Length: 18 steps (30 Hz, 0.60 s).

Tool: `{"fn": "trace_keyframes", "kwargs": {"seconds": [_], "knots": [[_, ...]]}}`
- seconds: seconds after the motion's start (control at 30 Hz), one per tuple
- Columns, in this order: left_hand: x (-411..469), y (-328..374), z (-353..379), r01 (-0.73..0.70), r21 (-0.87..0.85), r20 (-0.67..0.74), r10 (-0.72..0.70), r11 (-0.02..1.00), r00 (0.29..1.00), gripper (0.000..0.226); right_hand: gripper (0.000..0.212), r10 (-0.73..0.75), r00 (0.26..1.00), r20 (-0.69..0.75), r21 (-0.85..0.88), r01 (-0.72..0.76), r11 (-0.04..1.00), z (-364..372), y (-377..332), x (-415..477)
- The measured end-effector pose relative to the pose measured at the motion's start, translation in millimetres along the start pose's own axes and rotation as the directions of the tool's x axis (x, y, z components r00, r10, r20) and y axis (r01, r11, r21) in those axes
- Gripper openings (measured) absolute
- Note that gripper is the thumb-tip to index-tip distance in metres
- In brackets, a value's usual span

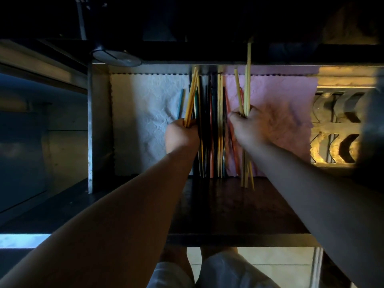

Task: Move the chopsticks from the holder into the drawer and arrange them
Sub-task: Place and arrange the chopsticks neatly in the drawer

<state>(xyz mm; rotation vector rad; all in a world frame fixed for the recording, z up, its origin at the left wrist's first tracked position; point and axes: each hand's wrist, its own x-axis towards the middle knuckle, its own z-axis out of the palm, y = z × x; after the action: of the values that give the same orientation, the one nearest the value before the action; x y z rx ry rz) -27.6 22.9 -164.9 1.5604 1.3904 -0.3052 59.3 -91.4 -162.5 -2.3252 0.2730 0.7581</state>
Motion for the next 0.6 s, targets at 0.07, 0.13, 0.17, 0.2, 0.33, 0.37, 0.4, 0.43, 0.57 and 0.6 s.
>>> {"fn": "trace_keyframes", "kwargs": {"seconds": [0.07, 0.13, 0.17, 0.2, 0.33, 0.37, 0.4, 0.43, 0.57, 0.6], "knots": [[2, -1, 3, -0.030, 0.052, -0.028, 0.032, 0.998, 0.999, 0.007, 0.010, -0.015, 1.000, 0.007, 0.033, 0.014, 0.999, 2, 2, 0], [0, 0, 6, -0.053, 0.136, -0.059, 0.062, 0.989, 0.996, 0.014, 0.006, -0.041, 0.999, 0.016, 0.072, 0.040, 0.997, 2, 2, -1], [-2, 1, 7, -0.060, 0.162, -0.071, 0.072, 0.985, 0.995, 0.017, 0.004, -0.057, 0.998, 0.025, 0.093, 0.054, 0.994, 2, 1, -2], [-3, 2, 8, -0.064, 0.176, -0.080, 0.079, 0.982, 0.994, 0.018, 0.004, -0.074, 0.997, 0.033, 0.110, 0.070, 0.991, 2, 0, -4], [-8, 3, 10, -0.079, 0.203, -0.088, 0.099, 0.976, 0.991, 0.015, 0.006, -0.110, 0.993, 0.032, 0.110, 0.106, 0.988, 2, -3, -8], [-9, 3, 11, -0.088, 0.207, -0.088, 0.108, 0.974, 0.990, 0.014, 0.006, -0.106, 0.994, 0.032, 0.103, 0.102, 0.989, 2, -4, -9], [-10, 3, 11, -0.096, 0.214, -0.085, 0.117, 0.972, 0.990, 0.014, 0.005, -0.100, 0.994, 0.033, 0.099, 0.097, 0.990, 2, -4, -9], [-11, 4, 12, -0.103, 0.223, -0.085, 0.125, 0.969, 0.989, 0.014, 0.005, -0.096, 0.995, 0.034, 0.101, 0.092, 0.991, 2, -5, -10], [-12, 7, 14, -0.117, 0.285, -0.080, 0.146, 0.951, 0.986, 0.015, 0.004, -0.106, 0.993, 0.057, 0.124, 0.098, 0.987, -2, -5, -11], [-13, 8, 15, -0.124, 0.292, -0.075, 0.152, 0.948, 0.986, 0.017, 0.005, -0.106, 0.993, 0.055, 0.127, 0.099, 0.987, -2, -5, -11]]}}
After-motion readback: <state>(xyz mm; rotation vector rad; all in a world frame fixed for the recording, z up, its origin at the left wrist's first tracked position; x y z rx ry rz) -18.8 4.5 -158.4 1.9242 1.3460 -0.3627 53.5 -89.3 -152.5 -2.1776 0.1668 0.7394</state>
